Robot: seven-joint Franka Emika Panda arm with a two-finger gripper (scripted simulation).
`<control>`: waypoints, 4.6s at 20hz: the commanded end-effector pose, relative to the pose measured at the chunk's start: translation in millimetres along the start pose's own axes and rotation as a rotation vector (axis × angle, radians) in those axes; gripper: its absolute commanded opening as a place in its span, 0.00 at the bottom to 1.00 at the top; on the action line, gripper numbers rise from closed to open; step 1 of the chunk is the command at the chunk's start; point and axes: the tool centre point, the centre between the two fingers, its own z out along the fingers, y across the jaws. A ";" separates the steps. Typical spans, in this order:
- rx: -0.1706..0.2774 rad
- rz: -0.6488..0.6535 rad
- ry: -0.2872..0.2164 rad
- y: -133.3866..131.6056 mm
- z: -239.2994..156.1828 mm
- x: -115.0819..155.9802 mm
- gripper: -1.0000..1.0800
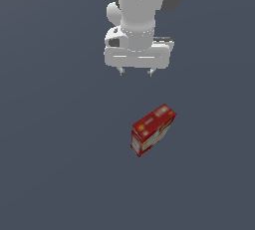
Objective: Pick up the object and move it to a goal position.
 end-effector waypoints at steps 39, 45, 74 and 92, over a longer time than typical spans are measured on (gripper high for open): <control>-0.007 0.785 0.043 -72.8 62.3 118.6 0.96; -0.006 0.820 0.046 -76.2 66.2 122.9 0.96; -0.006 0.822 0.046 -75.3 116.4 125.0 0.00; 0.012 0.739 0.060 -50.0 99.7 119.9 0.00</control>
